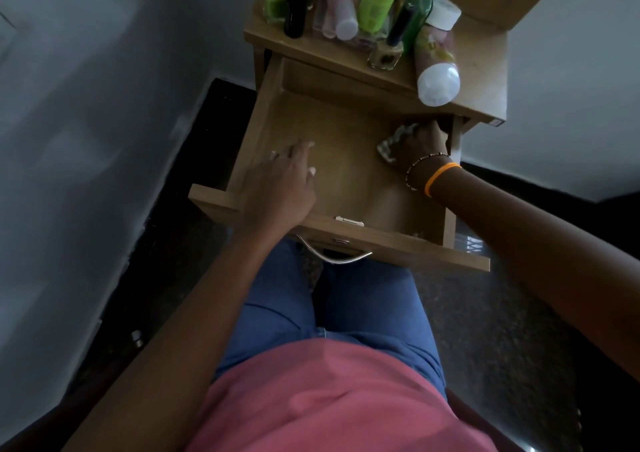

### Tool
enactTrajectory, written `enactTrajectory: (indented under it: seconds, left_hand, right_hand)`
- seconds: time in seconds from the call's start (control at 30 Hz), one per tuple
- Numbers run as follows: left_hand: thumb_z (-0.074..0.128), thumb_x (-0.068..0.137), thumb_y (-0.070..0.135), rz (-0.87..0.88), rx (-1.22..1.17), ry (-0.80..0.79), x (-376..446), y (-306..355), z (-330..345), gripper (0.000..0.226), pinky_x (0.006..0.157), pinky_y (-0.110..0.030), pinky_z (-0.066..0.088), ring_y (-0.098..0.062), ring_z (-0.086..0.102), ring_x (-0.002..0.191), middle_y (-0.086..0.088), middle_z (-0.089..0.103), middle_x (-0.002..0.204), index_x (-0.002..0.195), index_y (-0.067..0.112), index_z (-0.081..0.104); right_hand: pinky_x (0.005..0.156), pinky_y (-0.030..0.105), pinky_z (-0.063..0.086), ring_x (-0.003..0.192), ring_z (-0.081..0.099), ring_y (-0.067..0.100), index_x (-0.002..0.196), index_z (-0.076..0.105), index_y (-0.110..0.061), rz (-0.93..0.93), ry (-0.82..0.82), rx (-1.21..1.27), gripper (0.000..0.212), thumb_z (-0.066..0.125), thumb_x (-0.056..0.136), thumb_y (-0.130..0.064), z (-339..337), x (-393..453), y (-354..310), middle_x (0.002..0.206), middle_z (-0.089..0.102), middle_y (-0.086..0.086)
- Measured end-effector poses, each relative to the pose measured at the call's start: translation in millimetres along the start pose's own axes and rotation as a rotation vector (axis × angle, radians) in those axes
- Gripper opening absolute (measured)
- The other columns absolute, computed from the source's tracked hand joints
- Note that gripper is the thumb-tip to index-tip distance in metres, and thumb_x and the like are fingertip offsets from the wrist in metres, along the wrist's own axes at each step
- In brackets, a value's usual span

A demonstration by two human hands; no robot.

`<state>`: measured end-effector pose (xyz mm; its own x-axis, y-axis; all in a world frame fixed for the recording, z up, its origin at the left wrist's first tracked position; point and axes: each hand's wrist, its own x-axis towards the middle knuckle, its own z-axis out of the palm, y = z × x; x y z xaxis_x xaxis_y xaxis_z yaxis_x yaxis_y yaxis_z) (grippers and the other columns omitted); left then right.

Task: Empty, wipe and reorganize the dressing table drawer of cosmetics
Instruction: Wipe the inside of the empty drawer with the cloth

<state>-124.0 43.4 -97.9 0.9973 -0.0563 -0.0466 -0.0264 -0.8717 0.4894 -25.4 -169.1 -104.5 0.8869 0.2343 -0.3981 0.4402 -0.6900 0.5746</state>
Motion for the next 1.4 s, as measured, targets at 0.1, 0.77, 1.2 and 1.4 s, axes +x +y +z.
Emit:
enactTrajectory:
  seconds: [0.1,0.77,1.2,1.4]
  left_hand:
    - [0.039,0.097,0.025,0.007,-0.001,0.01,-1,-1,0,0.04,0.084,-0.038,0.043,-0.024,0.055,0.111,-0.001,0.061,0.124,0.137,0.019,0.04]
    - [0.039,0.088,0.014,-0.016,0.048,0.475,-21,-1,-7,0.037,0.092,-0.038,0.036,-0.023,0.053,0.105,0.002,0.061,0.116,0.119,0.021,0.058]
    - [0.032,0.097,0.034,-0.042,0.023,0.562,-53,-21,16,0.05,0.117,-0.046,0.008,-0.024,0.034,0.138,-0.009,0.046,0.142,0.137,0.005,0.041]
    - [0.023,0.098,0.041,-0.018,0.031,0.546,-49,-22,13,0.055,0.116,-0.041,0.009,-0.022,0.034,0.138,-0.006,0.047,0.143,0.137,0.008,0.043]
  right_hand:
    - [0.097,0.039,0.039,0.119,0.053,0.03,0.133,0.045,-0.019,-0.075,-0.169,0.026,0.043,0.028,0.1,-0.039,-17,-19,-11,0.132,0.054,0.007]
    - [0.068,0.007,0.043,0.075,0.058,-0.005,0.093,0.057,-0.006,-0.511,-0.187,1.807,0.017,0.048,0.08,0.002,-91,-39,-90,0.086,0.06,0.0]
    - [0.078,0.022,0.049,0.089,0.06,0.019,0.108,0.063,-0.004,-0.718,-0.357,1.438,0.026,0.048,0.089,0.006,-84,-32,-62,0.107,0.065,0.022]
    - [0.091,0.029,0.047,0.098,0.062,0.016,0.11,0.062,-0.014,-0.712,-0.209,1.521,0.024,0.052,0.09,-0.006,-97,-30,-93,0.105,0.067,0.007]
